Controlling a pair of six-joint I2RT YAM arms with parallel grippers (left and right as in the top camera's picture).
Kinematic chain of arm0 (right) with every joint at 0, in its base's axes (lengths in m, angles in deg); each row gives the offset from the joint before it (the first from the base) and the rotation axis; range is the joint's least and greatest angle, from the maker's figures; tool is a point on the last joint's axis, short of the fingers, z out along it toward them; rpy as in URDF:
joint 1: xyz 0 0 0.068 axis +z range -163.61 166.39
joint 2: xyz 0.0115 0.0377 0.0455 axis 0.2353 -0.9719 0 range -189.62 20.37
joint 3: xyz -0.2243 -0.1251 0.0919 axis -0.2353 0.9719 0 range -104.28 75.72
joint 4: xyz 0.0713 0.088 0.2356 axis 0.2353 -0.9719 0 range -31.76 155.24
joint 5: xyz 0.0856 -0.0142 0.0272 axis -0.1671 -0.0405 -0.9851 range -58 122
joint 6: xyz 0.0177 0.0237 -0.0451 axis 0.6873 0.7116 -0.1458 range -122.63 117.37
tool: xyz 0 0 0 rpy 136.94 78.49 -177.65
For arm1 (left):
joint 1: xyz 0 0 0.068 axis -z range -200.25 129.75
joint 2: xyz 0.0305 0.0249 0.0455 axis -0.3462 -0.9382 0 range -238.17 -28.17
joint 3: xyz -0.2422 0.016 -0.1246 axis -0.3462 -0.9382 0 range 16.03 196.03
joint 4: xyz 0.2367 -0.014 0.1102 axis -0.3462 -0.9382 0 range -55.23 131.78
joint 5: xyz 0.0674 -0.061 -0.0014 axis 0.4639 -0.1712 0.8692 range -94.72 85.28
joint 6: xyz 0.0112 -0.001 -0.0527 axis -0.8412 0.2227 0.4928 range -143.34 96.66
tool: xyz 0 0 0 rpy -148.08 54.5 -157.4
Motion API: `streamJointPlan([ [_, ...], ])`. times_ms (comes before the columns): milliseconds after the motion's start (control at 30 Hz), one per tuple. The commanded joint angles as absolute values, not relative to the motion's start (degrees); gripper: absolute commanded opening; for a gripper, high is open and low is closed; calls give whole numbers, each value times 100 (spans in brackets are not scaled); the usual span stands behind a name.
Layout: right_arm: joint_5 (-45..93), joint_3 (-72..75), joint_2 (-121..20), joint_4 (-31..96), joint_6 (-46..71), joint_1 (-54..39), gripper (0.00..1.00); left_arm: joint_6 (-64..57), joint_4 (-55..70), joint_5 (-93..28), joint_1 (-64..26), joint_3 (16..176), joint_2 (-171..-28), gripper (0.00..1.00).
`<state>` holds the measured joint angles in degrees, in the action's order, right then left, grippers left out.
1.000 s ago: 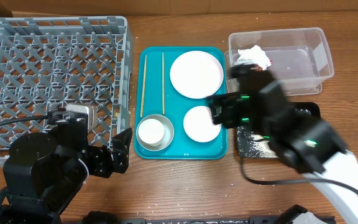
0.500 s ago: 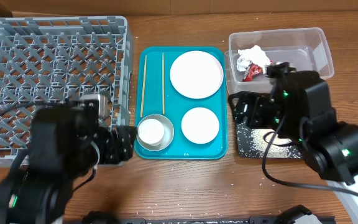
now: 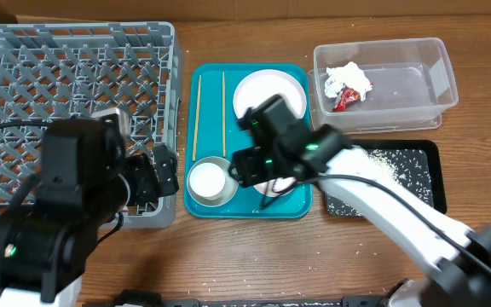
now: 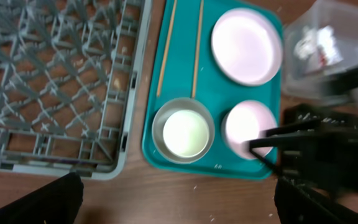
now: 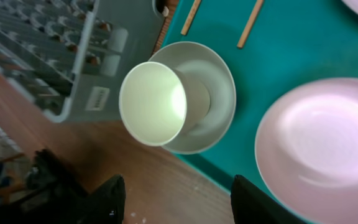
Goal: Sort waste into correct bins and load items into the dishwasher
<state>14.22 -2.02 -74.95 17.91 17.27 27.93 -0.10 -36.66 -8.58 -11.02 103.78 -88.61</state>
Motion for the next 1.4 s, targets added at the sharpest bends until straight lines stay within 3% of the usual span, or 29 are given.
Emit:
streamJointPlan([
  [0,1601,-226,-8092,2112,1707,3075,56,67,-3731,-1092,-1124,10660,-8645,100],
  [67,1813,-226,-8472,2281,1897,3178,57,64,-3801,-1100,-1124,10657,-8564,100],
  [167,1839,-226,-8739,2480,2149,3213,47,40,-3823,-1105,-1124,10657,-8520,100],
  [267,1898,-226,-8809,2576,2164,3206,19,10,-3841,-1114,-1124,10657,-8520,100],
  [367,1942,-309,-8691,2383,2164,3071,4,-67,-3841,-1107,-1124,10657,-8525,100],
  [467,1894,-442,-8365,2084,2162,2832,4,-62,-3766,-1125,-1124,10651,-8553,100],
  [600,1271,-501,-6890,1721,1917,1949,4,-152,-3310,-1868,-1124,10651,-8857,100],
  [833,-1293,-501,-5128,1227,98,483,4,-1275,-2107,-6329,-1124,10651,-9886,100],
  [1067,-3151,-501,-4654,1398,-465,181,4,-2141,-1795,-9052,-1124,10651,-10409,100],
  [1367,-3566,-499,-4722,2180,-387,181,4,-2211,-1815,-9531,-702,10651,-10435,100],
])
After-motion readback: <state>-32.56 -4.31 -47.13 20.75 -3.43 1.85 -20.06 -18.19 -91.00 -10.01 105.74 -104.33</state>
